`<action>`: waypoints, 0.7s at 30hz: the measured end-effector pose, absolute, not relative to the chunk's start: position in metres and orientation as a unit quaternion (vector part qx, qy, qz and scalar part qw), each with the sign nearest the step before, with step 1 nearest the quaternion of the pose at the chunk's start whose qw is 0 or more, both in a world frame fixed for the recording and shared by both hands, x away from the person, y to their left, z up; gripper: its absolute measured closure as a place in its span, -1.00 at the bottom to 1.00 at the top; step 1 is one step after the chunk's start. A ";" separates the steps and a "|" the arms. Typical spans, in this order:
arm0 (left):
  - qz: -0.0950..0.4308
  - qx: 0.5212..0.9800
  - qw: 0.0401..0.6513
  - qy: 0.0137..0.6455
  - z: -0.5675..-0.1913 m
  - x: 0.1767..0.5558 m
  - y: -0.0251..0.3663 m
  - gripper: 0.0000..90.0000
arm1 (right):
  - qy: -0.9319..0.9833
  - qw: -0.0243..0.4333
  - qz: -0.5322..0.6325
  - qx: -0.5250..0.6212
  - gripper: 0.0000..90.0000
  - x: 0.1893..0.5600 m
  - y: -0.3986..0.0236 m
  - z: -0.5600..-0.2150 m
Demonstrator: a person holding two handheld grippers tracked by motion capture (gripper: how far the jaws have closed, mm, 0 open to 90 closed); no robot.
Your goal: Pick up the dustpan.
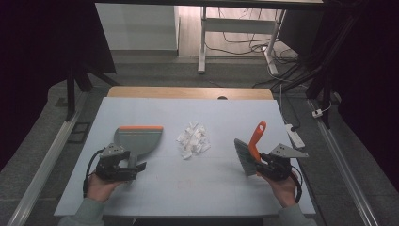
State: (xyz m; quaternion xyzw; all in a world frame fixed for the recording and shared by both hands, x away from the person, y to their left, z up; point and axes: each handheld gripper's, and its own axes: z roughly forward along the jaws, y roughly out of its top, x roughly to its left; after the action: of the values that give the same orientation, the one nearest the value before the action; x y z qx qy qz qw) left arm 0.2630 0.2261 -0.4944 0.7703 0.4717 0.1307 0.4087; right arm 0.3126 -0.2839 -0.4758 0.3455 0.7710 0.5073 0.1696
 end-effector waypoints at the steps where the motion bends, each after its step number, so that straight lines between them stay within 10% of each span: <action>1: 0.131 0.771 0.407 0.472 -0.494 0.263 0.226 -0.59 | 0.771 0.169 0.507 0.346 0.56 0.313 -0.284 -0.476; 21: 0.139 0.768 0.369 0.505 -0.466 0.265 0.210 -0.61 | 0.764 0.163 0.518 0.348 0.56 0.310 -0.289 -0.474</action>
State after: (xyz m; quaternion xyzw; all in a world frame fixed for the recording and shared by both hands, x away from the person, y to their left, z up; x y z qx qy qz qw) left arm 0.2647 0.2097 -0.4663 0.7676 0.5051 0.1391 0.3692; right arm 0.3101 -0.2888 -0.4737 0.3477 0.7642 0.5183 0.1626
